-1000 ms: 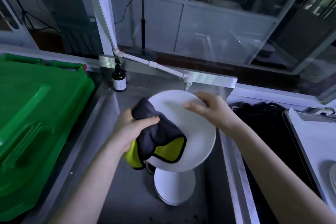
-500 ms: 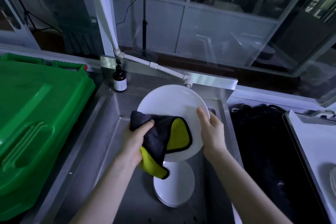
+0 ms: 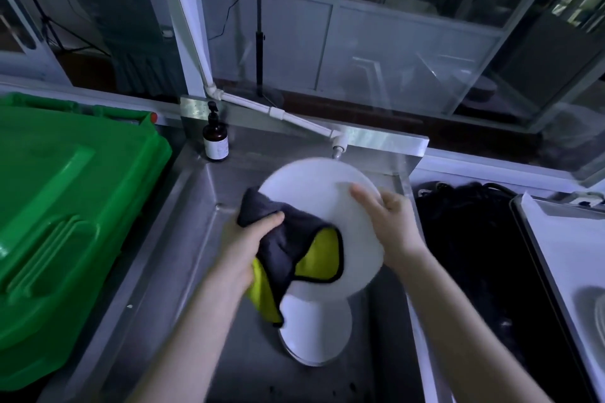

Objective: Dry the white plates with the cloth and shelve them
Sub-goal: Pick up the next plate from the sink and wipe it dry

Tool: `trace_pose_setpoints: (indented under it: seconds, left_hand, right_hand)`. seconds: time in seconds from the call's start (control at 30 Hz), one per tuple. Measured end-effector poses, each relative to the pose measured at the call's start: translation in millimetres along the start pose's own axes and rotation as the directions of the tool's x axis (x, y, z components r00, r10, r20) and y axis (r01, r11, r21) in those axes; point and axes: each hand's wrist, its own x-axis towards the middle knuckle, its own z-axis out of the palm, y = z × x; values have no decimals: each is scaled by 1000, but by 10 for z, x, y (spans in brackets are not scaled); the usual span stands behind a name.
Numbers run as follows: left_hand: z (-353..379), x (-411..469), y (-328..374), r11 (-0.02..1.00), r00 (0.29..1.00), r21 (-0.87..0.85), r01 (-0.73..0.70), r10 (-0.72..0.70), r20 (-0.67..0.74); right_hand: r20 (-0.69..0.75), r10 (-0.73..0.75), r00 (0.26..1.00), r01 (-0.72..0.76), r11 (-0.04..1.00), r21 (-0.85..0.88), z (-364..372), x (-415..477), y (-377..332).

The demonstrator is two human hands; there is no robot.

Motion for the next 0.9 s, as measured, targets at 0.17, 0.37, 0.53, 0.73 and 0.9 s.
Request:
trace_pose_setpoints:
  seconds: [0.17,0.37,0.53,0.73,0.9]
  left_hand:
    - [120,-71,-211,946,979,-282,160,-188,-74]
    - [-139,43,196,956,996,278,-94,91,23]
    - [-75,34,405,790,873,489,-370,114,475]
    - [-152,-7,-17,986,994,146,-81,68,90]
    - [175,-131,-377,942,960,-280,183,-232,-154]
  right_hand:
    - [-167,146,975,-116,977,179,221,-206,238]
    - [297,-56,953,128,965,-229,-188,100,-107]
    - [521,-150,840,438,754,-490,31,61,-155]
    - [133,-107,985,143,940,-309,-37,-10,41]
    - [-377,238,895,-153,958,241,285,-228,316]
